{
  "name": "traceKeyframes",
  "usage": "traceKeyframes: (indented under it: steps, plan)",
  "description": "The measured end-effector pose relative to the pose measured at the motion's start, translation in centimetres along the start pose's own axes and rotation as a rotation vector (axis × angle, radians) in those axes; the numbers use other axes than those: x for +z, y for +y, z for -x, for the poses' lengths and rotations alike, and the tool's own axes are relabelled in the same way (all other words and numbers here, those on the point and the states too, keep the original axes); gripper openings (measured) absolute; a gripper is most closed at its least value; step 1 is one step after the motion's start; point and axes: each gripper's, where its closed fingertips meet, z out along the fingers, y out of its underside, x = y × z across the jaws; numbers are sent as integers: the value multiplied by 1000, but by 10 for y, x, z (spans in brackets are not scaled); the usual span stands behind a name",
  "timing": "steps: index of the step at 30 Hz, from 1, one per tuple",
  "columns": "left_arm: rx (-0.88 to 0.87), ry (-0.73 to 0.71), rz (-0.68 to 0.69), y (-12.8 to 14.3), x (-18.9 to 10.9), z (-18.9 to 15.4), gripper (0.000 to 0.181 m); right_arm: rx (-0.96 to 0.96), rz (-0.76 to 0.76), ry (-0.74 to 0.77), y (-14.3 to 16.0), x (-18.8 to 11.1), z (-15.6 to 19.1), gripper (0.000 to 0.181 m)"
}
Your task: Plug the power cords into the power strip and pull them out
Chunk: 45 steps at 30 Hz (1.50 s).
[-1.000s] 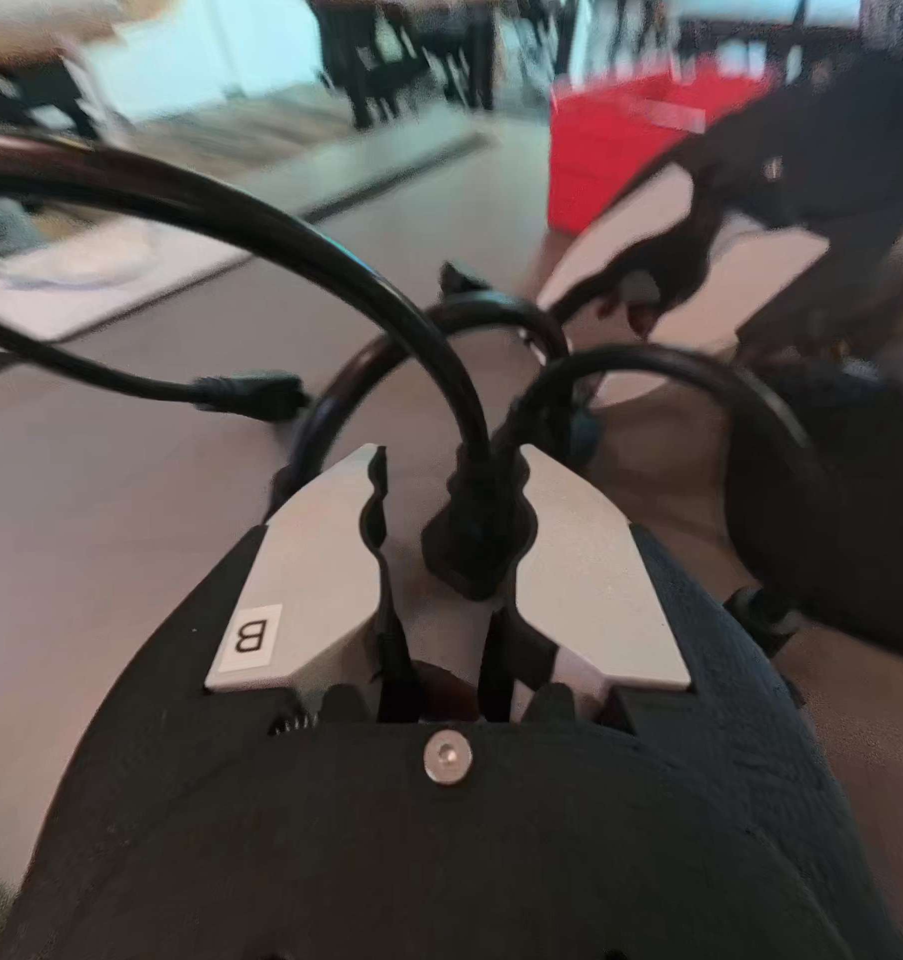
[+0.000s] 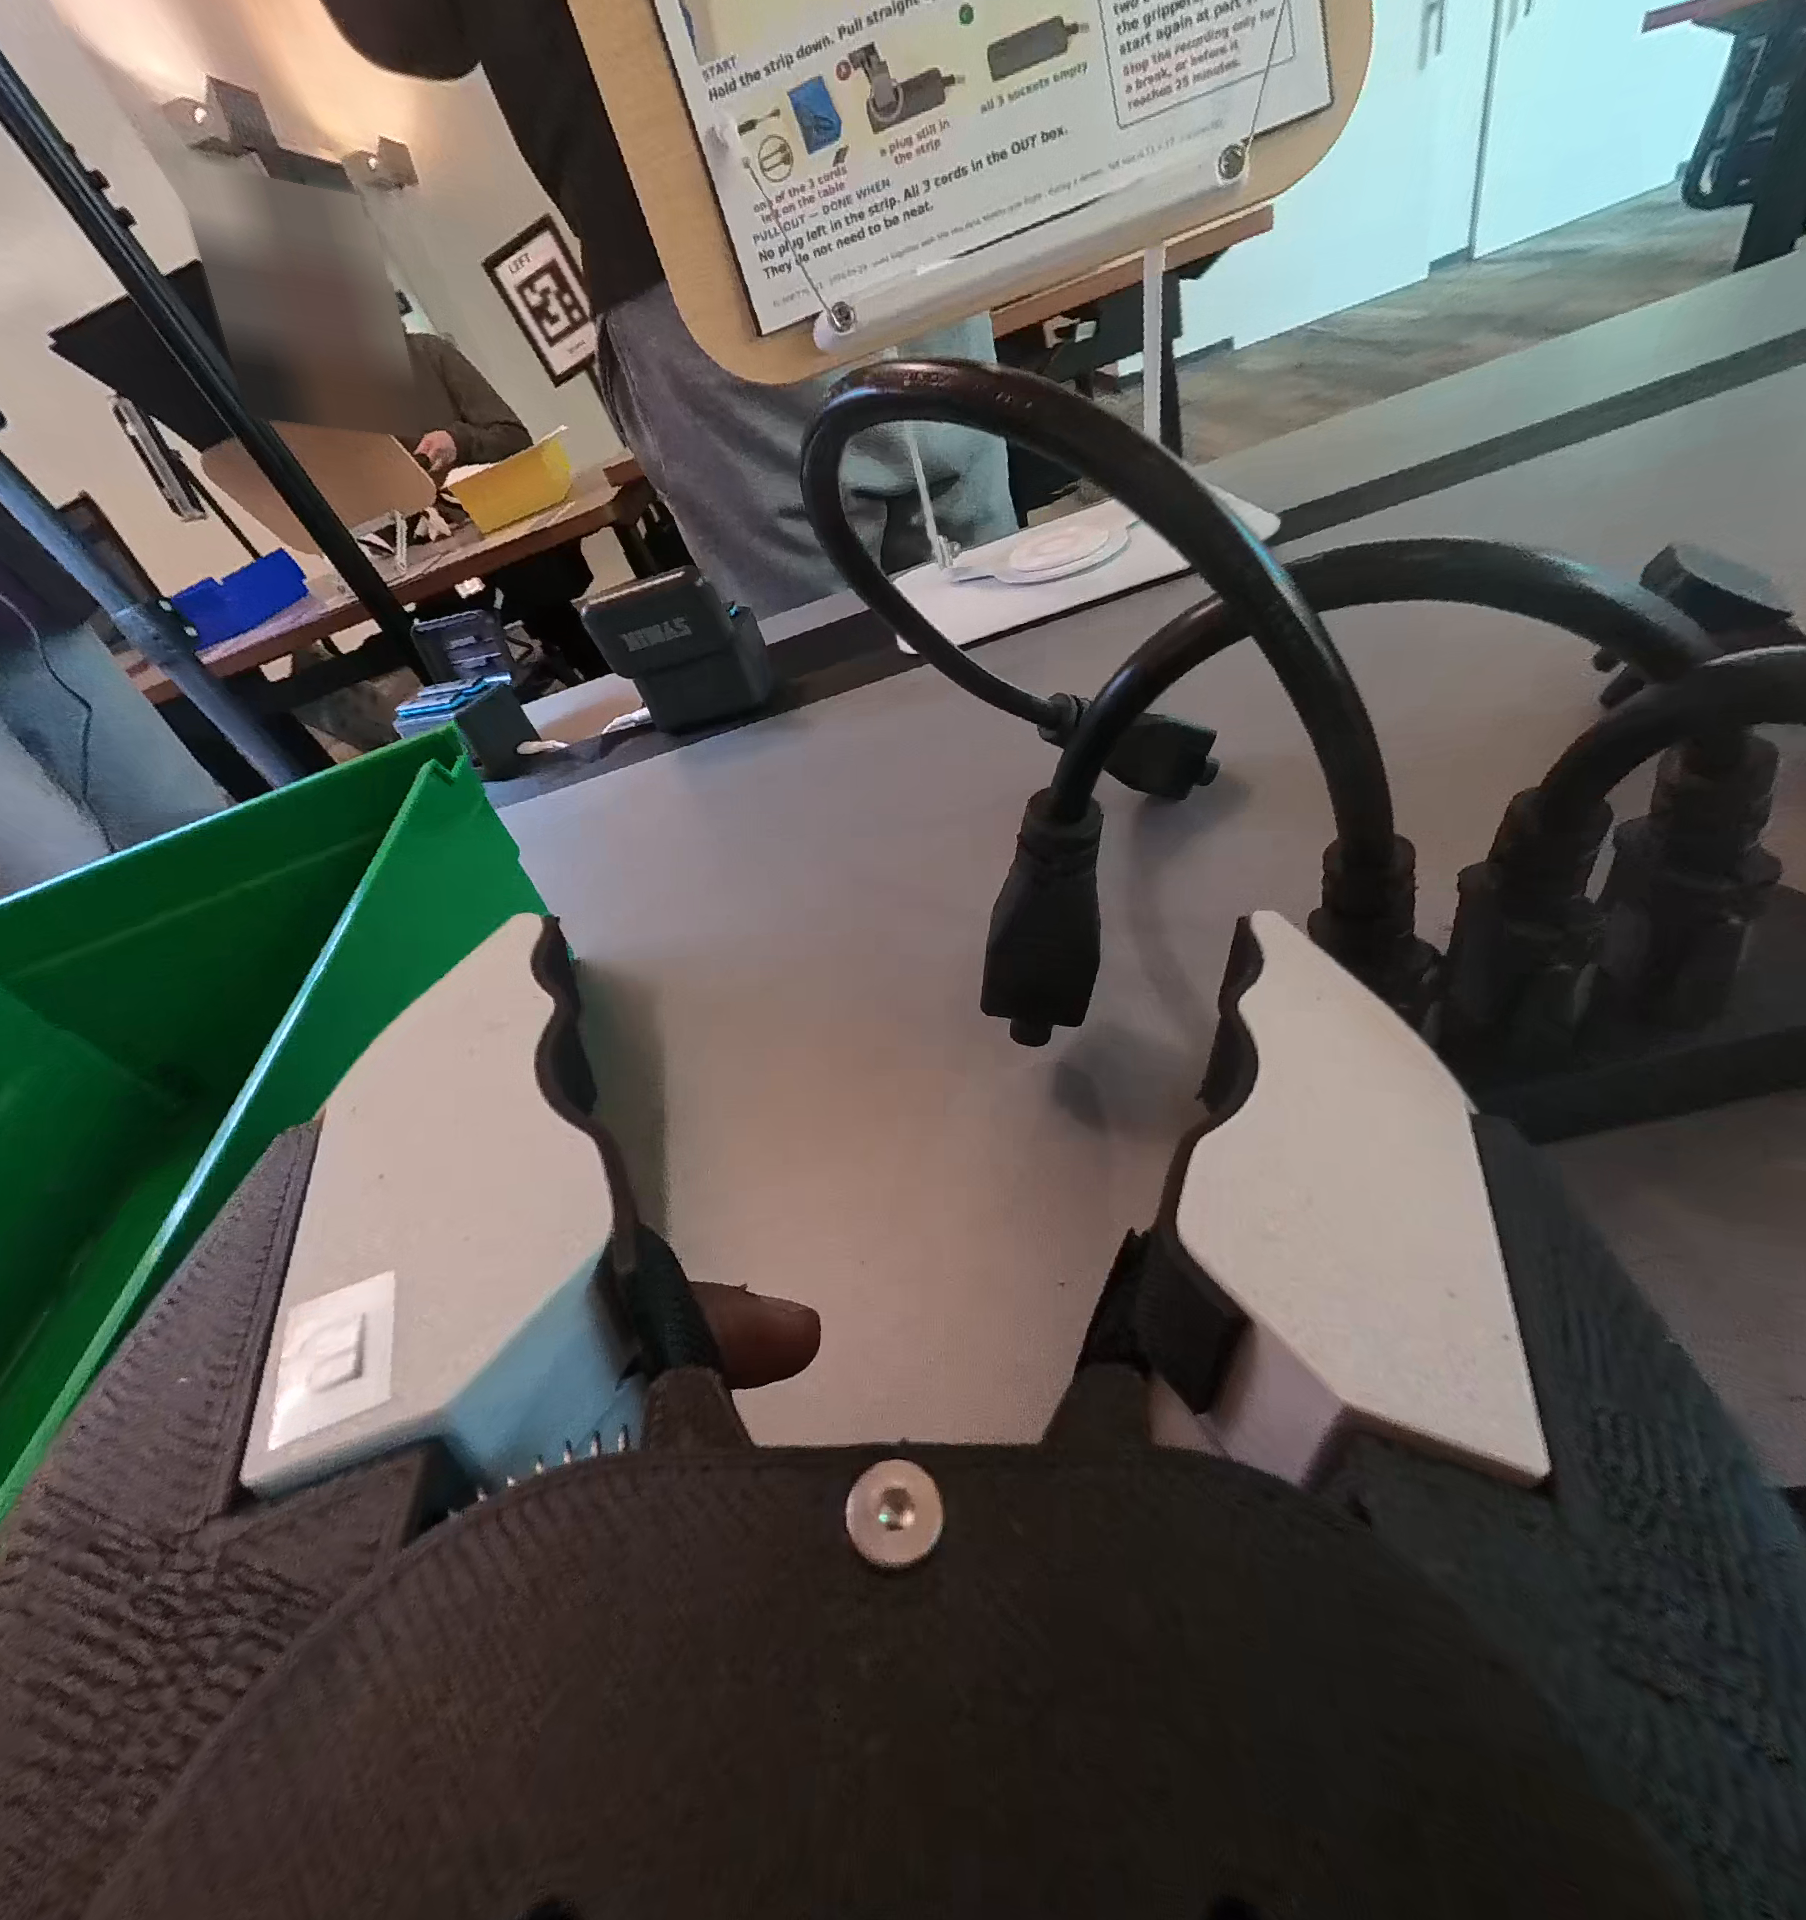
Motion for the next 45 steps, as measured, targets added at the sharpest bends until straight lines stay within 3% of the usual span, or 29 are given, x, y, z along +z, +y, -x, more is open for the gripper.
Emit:
traceKeyframes:
  steps: [16, 45]
  plan:
    - [69, -26, 14, 3, 1, 0, 116, -124, 30, 106, 4, 3, -12, 112]
    - [121, -71, -16, 0, -2, 4, 116, -168, 93, 100, 9, 1, -11, 111]
